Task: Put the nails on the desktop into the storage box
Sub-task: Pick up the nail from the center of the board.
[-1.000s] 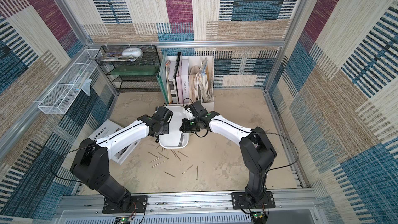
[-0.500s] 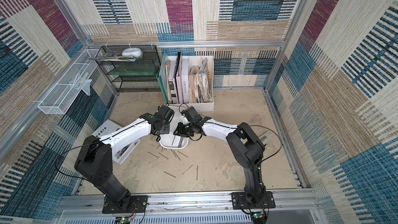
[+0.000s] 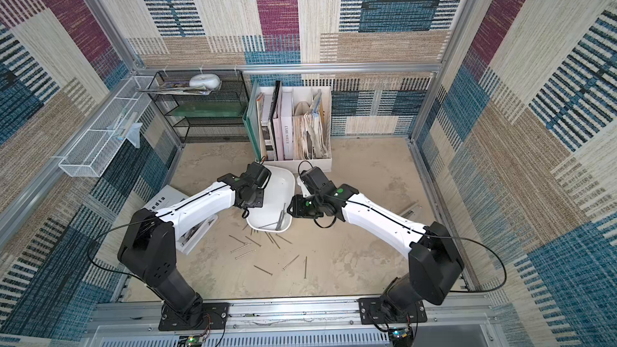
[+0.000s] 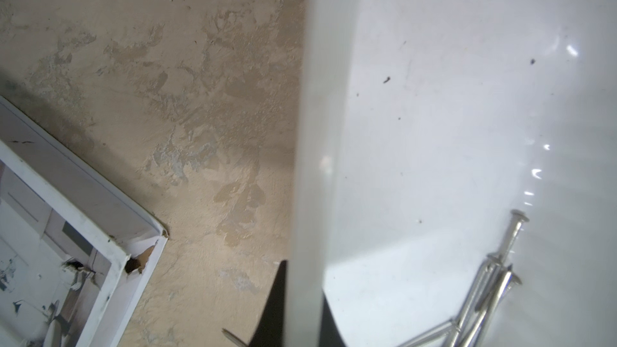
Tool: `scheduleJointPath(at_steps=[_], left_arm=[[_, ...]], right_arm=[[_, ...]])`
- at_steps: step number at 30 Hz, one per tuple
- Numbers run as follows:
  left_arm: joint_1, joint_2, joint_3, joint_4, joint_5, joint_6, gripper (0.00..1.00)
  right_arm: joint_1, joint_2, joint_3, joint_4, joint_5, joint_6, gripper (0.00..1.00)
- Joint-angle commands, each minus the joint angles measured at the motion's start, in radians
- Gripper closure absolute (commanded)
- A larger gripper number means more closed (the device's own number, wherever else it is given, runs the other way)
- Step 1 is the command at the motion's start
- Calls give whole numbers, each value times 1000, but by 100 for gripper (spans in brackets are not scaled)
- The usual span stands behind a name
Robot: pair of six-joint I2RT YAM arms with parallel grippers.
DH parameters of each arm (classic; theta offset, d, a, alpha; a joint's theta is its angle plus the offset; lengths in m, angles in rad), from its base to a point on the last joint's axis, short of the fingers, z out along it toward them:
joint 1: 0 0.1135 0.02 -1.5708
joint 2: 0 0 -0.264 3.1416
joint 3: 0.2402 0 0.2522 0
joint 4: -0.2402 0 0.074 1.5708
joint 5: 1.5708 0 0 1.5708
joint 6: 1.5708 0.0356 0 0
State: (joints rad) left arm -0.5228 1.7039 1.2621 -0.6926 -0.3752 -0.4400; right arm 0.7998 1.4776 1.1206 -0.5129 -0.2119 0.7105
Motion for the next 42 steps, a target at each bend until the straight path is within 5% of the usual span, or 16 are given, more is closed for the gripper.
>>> scheduleJointPath(at_steps=[1,8,20,26,28,35,42], left_arm=[[1,-2,10,1,-3,17,100],[2,6,8,6,14,18,100],[1,-2,3,12,32,18,100],[0,-6,2,11,32,20,100],[0,-6,3,13,29,23,100],[0,1,8,13,37,27,100],[0,31,26,0,50,29,100]], right_arm=[[87,-44,-89,-186,81,69,56],[276,60,-155,-155,129,227,56],[306,253,-147,-152,171,231,63],[308,337,-184,-122,150,223,92],[306,329,-200,-134,166,234,100],[234,203,-164,-247,288,197,100],[99,14,47,-179,269,49,100]])
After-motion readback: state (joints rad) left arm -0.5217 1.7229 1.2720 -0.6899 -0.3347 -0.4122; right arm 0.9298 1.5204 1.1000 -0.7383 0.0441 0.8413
